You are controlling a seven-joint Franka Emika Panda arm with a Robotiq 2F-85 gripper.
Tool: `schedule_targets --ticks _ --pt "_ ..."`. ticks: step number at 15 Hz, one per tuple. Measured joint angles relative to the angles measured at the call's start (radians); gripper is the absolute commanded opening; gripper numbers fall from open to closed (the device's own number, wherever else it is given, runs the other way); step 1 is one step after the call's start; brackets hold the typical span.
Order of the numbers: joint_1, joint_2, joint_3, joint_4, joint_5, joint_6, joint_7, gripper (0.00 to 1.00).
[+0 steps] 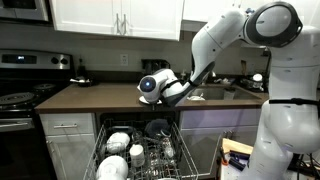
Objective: Get the rightmost plate on the plate dryer then put it on the counter
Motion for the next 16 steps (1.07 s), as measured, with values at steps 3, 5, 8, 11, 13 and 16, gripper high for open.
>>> schedule_targets --ticks 3,5,8,11,13,16 --pt "0.0 0.0 -0.001 0.0 0.004 0.0 -0.003 0.65" --pt "0.0 0.0 -0.001 0.0 0.007 0.001 -0.004 0.7" --pt "0.0 0.0 0.0 0.0 0.009 0.004 -0.005 0.69" --pt "0.0 -0.001 0.002 0.0 0.009 0.006 -0.008 0.59" --pt "0.0 -0.001 0.001 0.0 0.009 0.006 -0.01 0.61" --pt "0.0 -0.001 -0.004 0.0 0.009 0.006 -0.011 0.63"
